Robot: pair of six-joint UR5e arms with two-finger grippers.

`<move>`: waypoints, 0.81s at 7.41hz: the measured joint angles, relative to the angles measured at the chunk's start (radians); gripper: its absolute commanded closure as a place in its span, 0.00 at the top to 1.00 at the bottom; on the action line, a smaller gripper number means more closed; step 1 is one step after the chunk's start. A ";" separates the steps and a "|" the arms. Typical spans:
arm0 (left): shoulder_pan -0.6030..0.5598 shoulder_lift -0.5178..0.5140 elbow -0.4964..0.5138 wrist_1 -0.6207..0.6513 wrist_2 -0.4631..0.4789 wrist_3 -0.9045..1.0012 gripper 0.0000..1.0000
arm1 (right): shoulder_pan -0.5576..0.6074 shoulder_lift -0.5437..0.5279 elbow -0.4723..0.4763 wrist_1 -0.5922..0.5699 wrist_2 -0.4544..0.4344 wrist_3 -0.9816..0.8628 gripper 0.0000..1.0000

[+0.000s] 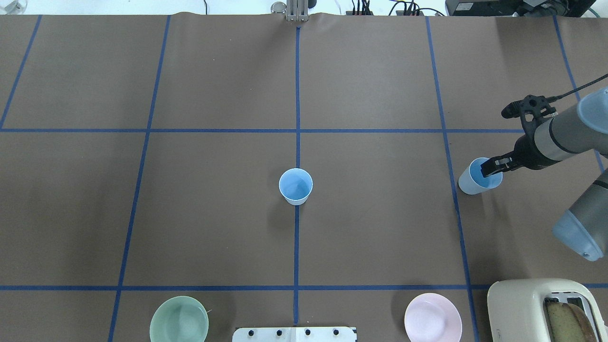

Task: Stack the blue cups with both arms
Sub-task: 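Reach the right gripper down and grasp the other light-blue cup's rim, then carry the cup with the right gripper over the center cup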

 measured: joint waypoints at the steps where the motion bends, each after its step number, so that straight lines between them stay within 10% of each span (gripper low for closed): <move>1: 0.000 0.011 -0.008 -0.001 0.000 0.000 0.99 | -0.002 -0.003 0.000 0.001 0.003 -0.004 0.00; 6: 0.000 0.063 -0.047 -0.007 -0.005 -0.015 0.99 | 0.026 0.014 0.021 0.004 0.081 -0.049 0.00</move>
